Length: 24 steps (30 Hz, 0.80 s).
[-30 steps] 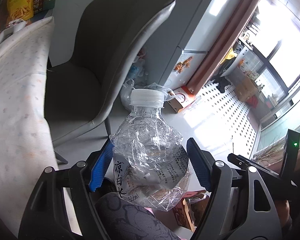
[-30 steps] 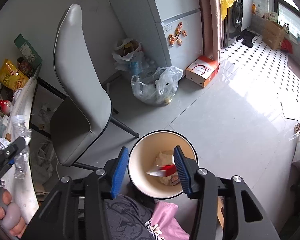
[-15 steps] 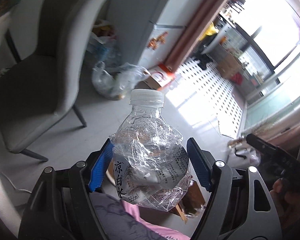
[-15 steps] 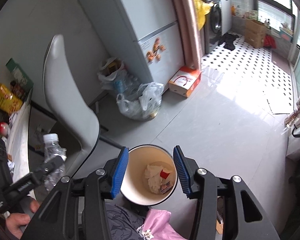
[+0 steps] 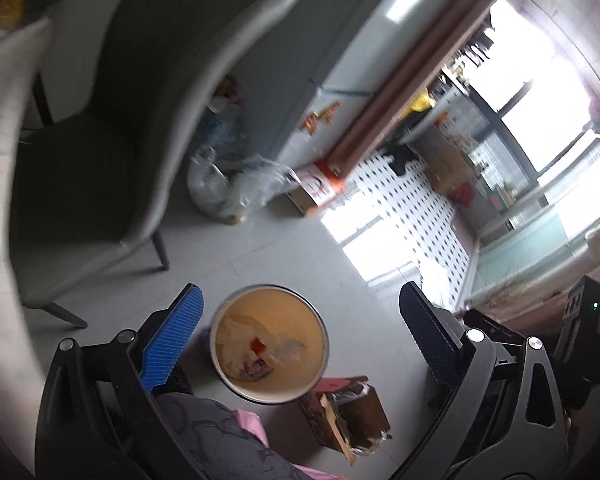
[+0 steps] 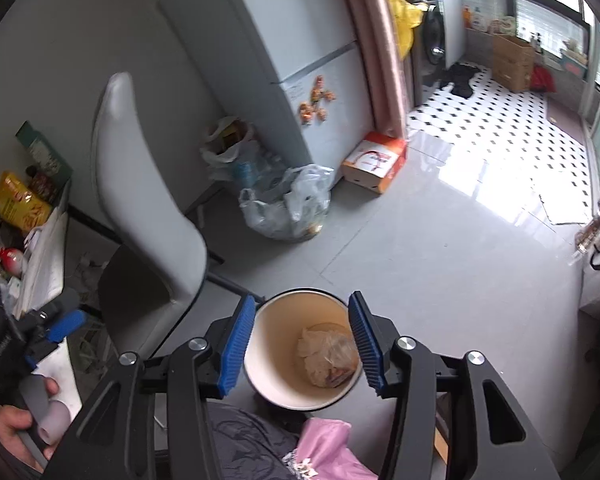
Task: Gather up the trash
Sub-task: 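Open the right gripper to drop the paper box while the left gripper releases the bottle, then move both open tools back toward the table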
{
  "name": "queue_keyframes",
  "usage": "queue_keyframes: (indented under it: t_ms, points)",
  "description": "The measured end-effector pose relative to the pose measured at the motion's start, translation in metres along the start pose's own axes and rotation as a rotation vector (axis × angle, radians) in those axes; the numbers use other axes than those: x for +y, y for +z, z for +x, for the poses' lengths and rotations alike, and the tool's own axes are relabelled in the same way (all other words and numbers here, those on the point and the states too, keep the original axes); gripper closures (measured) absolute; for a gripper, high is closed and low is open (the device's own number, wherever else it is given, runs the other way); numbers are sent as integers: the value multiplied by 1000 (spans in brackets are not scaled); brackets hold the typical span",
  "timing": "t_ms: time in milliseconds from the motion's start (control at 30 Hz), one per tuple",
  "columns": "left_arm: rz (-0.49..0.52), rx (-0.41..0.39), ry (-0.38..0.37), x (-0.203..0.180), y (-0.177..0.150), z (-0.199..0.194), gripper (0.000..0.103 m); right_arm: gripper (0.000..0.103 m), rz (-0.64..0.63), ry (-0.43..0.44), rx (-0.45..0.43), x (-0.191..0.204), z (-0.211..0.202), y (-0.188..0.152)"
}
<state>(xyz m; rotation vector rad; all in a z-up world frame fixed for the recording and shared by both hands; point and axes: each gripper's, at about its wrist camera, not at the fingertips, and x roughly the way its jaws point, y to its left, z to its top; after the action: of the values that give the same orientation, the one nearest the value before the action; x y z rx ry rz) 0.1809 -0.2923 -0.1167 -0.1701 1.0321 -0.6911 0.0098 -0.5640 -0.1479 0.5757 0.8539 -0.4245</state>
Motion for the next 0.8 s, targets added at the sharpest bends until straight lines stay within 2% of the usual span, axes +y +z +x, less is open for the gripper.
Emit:
queue_keyframes:
  t_ms: [467,667,800]
  points:
    - [-107,-181,137,73,-12,-120,6,17,-184,138,-34,108,-19,-8]
    - [-155,-264,200,99,-25,-164,6,8,-264,192,-35,155,-28,-14]
    - [-188,-294,230,122,-31,-191,6,7,-304,228,-35,185,-31,-19]
